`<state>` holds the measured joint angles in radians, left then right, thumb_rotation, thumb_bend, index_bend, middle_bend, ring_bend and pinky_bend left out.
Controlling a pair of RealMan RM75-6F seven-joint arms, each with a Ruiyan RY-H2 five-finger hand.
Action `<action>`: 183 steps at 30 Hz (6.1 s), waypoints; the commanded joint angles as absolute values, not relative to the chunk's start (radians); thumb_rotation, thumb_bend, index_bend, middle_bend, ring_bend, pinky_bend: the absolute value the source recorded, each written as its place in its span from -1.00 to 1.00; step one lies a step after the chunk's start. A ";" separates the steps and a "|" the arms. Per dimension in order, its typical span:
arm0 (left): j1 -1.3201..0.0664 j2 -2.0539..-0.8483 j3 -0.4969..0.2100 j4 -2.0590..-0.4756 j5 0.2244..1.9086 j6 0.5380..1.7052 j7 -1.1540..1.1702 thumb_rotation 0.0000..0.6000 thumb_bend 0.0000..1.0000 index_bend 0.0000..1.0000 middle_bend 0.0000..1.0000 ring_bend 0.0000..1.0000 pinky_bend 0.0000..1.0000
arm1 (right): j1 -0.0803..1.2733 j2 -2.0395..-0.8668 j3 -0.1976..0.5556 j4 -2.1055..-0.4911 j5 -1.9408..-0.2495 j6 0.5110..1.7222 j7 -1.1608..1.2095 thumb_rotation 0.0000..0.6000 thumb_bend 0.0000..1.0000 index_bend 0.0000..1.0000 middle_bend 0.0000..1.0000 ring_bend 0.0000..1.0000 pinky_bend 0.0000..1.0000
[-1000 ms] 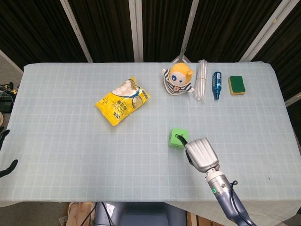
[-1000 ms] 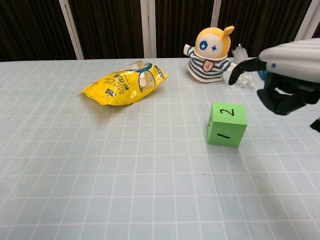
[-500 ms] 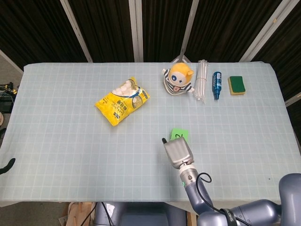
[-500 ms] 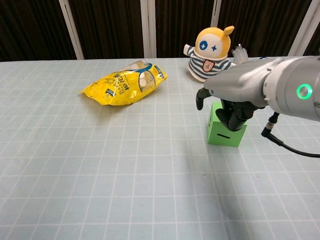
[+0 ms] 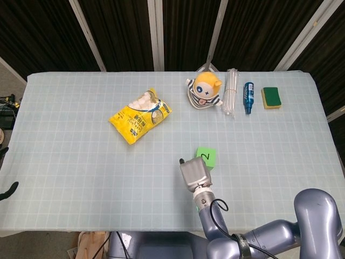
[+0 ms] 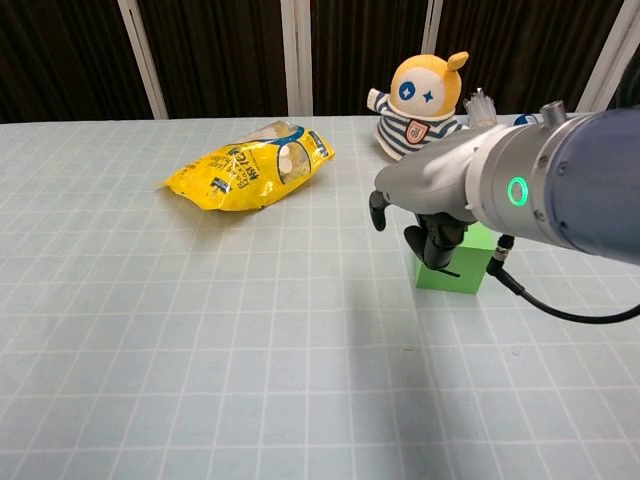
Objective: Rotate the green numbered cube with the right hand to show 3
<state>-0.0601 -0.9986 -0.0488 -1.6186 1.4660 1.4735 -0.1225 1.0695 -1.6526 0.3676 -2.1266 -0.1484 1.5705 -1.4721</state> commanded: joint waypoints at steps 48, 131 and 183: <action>-0.049 -0.998 -0.056 -1.622 1.456 1.496 -0.120 1.00 -0.28 -0.87 -0.98 -1.00 -1.00 | 1.122 -1.587 0.297 -2.051 0.021 1.539 -1.381 1.00 0.55 -0.60 0.78 0.79 0.53; -0.037 -1.004 -0.062 -1.650 1.433 1.503 -0.072 1.00 -0.28 -0.87 -0.99 -1.00 -1.00 | 1.004 -1.130 0.066 -1.937 0.000 0.978 -0.904 1.00 0.55 -0.60 0.78 0.79 0.53; -0.032 -1.023 -0.049 -1.663 1.455 1.511 -0.013 1.00 -0.28 -0.87 -0.99 -1.00 -1.00 | 0.178 -1.171 -0.191 -1.700 -1.511 1.766 -0.260 1.00 -0.29 -0.81 -0.90 -0.86 -0.88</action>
<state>-0.0315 -1.0218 -0.0482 -1.6629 1.4550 1.5112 -0.0139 0.1967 -1.1605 -0.2099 -1.7075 -1.4927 1.7489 -0.2403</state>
